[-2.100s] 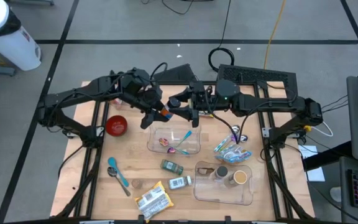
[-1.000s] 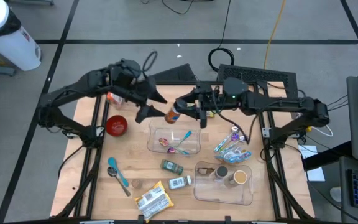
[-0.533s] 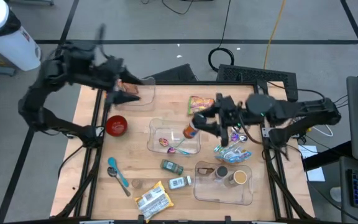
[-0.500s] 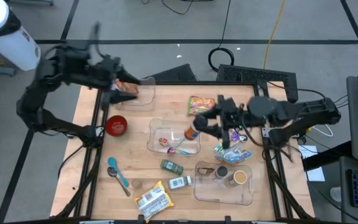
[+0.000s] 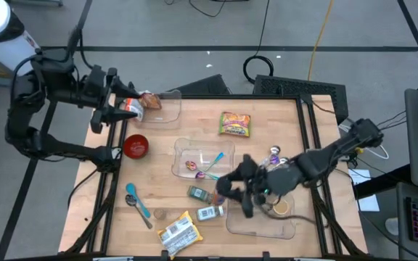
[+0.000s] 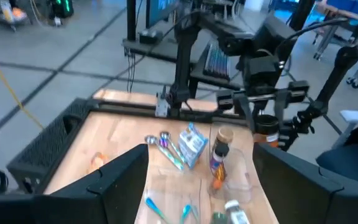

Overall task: Pick & Place Food Item
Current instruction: Put the orange seasoning bottle into the bottom transparent bin

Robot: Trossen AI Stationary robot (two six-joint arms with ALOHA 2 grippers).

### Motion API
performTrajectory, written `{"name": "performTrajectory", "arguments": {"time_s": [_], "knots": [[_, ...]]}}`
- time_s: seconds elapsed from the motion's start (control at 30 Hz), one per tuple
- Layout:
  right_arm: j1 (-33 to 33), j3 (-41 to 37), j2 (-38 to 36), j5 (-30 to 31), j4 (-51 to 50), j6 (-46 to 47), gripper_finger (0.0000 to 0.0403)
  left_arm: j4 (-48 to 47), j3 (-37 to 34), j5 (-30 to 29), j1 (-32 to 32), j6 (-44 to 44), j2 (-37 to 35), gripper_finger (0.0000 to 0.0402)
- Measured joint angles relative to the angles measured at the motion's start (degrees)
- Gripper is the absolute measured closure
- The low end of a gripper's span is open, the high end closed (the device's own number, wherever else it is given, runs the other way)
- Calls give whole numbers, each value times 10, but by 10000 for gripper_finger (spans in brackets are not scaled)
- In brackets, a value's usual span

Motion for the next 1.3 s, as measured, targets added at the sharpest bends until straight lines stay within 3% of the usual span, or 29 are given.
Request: {"name": "performTrajectory", "arguments": {"time_s": [0.27,0.47,0.6,0.77,1.03,1.3], "knots": [[32,0,40,4,50,87,207,-38,-18,1,0,2,0,111],[57,0,39,47,42,99,207,-40,-51,1,0,1,0,114],[66,0,32,48,19,107,207,-38,-79,2,-8,-18,0,119],[85,0,19,45,-80,146,207,-20,-119,2,-32,-42,0,117],[113,0,3,45,-189,145,207,150,-199,-3,-81,-135,0,122],[135,-45,1,46,-200,87,207,326,-269,-62,-139,-255,9,119]]}}
